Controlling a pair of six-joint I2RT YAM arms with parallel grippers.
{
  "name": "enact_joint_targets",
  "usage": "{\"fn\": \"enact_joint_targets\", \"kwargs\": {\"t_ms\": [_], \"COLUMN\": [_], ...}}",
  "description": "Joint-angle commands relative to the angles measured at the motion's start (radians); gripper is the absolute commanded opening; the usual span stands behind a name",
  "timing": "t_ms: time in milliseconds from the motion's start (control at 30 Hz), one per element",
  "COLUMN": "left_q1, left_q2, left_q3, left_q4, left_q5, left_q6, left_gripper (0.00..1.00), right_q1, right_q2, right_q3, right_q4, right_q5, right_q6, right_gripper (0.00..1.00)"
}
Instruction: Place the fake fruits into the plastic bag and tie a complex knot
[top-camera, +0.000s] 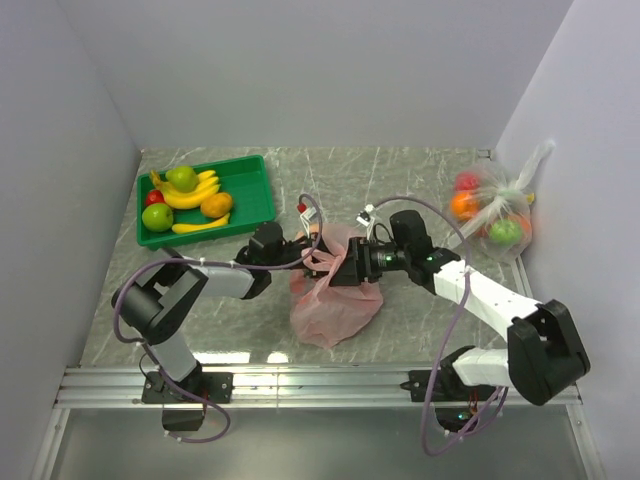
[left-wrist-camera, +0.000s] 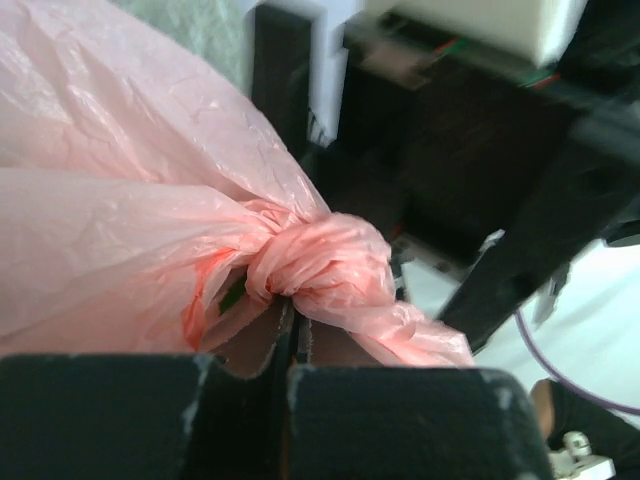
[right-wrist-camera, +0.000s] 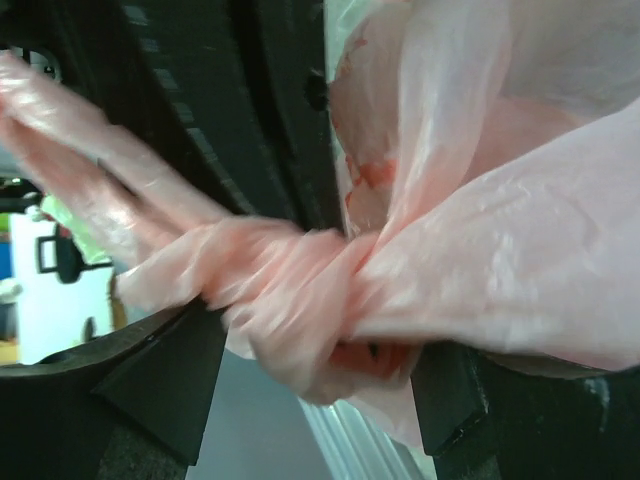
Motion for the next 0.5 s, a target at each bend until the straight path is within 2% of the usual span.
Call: {"fn": "enact_joint_targets", "kwargs": {"t_ms": [0,100,300,333,467], "left_q1": [-0.002,-0.002,-0.003,-0.003,-0.002], "left_q2": [0.019,0.023,-0.013,-0.016,-0.025], "left_q3": [0.038,0.030,-0.007,-0.008,-0.013], "left_q4": [0.229,0.268,0.237,0.231,0.213], "left_q5": [0.012,0.015,0.018,0.015,0.016], "left_q6": [-0.114,-0.144,-0.115,-0.109,-0.093], "left_gripper": [0.00,0.00,0.00,0.00,0.00], "right_q1": [0.019,0.016,-0.042,-0.053,-0.101], "right_q2": [0.044,0.058,-0.058,-0.090,-0.161], "right_q3": [-0.013,0.010,0.111,0.138,0.178], "right_q4": [0.070,0.079,-0.188,-0.259,-0.384], "right_q5": [-0.054,-0.073,-0.077,-0.085,-0.117], "right_q6": [0.076,0.049,-0.161,-0.181,-0.250], "right_gripper": [0.75,0.75,0.77,0.82,0.83]}}
